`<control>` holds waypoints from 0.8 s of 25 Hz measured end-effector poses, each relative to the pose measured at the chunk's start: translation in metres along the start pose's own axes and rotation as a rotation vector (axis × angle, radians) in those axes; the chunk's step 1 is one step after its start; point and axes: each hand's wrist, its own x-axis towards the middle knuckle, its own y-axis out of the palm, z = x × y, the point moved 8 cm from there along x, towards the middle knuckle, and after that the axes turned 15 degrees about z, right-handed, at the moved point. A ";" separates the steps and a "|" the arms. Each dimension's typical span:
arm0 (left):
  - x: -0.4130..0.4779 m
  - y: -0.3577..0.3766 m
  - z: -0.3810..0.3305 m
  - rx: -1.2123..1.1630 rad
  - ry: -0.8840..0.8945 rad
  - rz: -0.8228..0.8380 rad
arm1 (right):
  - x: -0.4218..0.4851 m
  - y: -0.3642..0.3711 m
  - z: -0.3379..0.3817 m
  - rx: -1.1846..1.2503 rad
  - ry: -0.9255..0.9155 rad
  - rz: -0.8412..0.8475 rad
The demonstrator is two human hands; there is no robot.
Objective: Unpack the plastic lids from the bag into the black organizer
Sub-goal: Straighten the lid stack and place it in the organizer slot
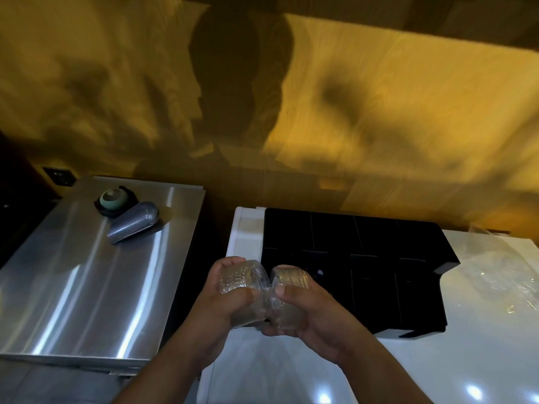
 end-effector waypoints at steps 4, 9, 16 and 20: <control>-0.001 -0.009 0.005 -0.028 -0.018 -0.026 | 0.008 -0.009 0.002 -0.016 -0.004 -0.011; -0.002 -0.018 0.002 -0.048 -0.022 -0.065 | 0.003 -0.034 0.019 -0.368 -0.025 -0.179; -0.007 -0.020 -0.001 -0.066 -0.006 -0.065 | 0.018 -0.025 0.025 -1.632 -0.118 -0.277; -0.012 -0.021 0.001 -0.055 -0.007 -0.083 | 0.028 -0.020 0.013 -1.937 -0.112 -0.262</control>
